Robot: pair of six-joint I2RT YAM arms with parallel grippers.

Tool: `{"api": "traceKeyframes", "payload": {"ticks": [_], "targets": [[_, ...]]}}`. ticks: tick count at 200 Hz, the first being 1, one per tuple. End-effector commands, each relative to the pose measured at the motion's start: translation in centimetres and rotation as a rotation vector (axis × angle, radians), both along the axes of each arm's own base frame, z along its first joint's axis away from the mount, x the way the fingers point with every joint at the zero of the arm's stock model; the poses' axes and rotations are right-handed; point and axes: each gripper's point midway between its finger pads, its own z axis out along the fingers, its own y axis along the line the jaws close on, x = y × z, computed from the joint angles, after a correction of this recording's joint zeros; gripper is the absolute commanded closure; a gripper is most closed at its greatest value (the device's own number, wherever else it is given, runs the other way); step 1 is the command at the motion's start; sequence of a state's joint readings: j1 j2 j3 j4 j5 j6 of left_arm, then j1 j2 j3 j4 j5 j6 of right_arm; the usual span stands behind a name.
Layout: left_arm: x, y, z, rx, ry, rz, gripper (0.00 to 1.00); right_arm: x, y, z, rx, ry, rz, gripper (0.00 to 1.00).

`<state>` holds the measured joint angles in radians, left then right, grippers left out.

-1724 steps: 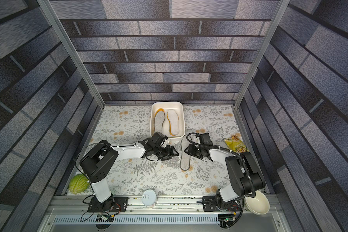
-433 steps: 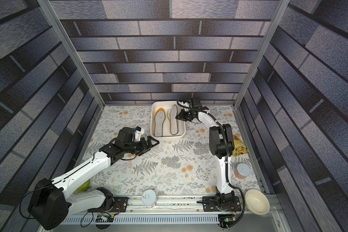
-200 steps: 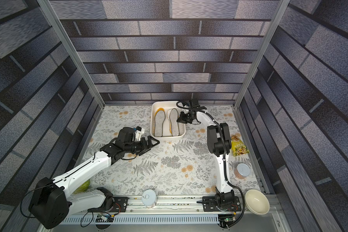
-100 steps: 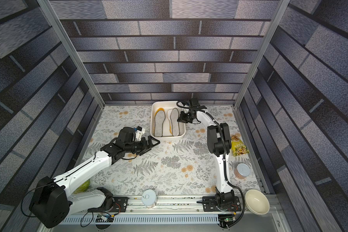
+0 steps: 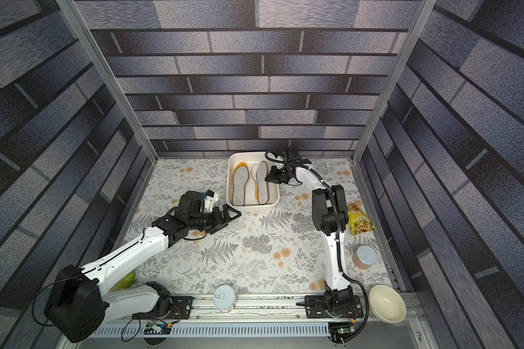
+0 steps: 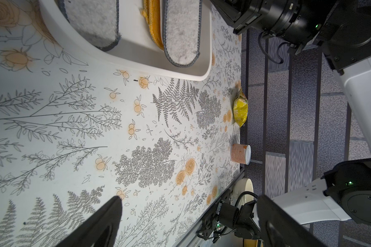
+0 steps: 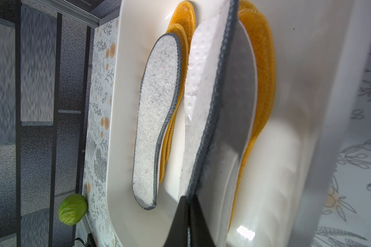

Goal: Put the insoles into the storage box
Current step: Place the insole in the storage box.

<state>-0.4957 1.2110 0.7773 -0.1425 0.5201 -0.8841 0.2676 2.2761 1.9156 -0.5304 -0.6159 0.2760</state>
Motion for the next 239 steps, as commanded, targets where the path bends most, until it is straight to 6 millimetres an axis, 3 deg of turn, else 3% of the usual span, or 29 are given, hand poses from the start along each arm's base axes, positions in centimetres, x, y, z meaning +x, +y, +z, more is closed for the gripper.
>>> {"api": "traceKeyframes", "payload": {"ticks": [1, 59, 115, 138, 178, 239], "targets": [[-0.2, 0.0, -0.6, -0.003, 0.023, -0.003, 0.0, 0.1, 0.4, 1.4, 0.038, -0.04, 0.03, 0.95], [-0.2, 0.0, -0.6, -0.004, 0.024, -0.001, 0.0, 0.2, 0.4, -0.2, 0.023, 0.003, 0.027, 0.95], [-0.2, 0.0, -0.6, -0.003, 0.023, -0.001, 0.0, 0.5, -1.1, -2.4, -0.101, 0.074, -0.014, 0.95], [-0.3, 0.0, -0.6, -0.004, 0.022, -0.001, 0.0, 0.5, -1.3, -2.7, -0.12, 0.082, -0.02, 0.92], [-0.2, 0.0, -0.5, -0.004, 0.021, -0.001, 0.0, 0.6, -1.6, -2.6, -0.135, 0.078, -0.032, 0.74], [-0.3, 0.0, -0.7, -0.003, 0.028, -0.002, 0.0, 0.6, -1.1, -2.2, -0.134, 0.071, -0.025, 0.69]]}}
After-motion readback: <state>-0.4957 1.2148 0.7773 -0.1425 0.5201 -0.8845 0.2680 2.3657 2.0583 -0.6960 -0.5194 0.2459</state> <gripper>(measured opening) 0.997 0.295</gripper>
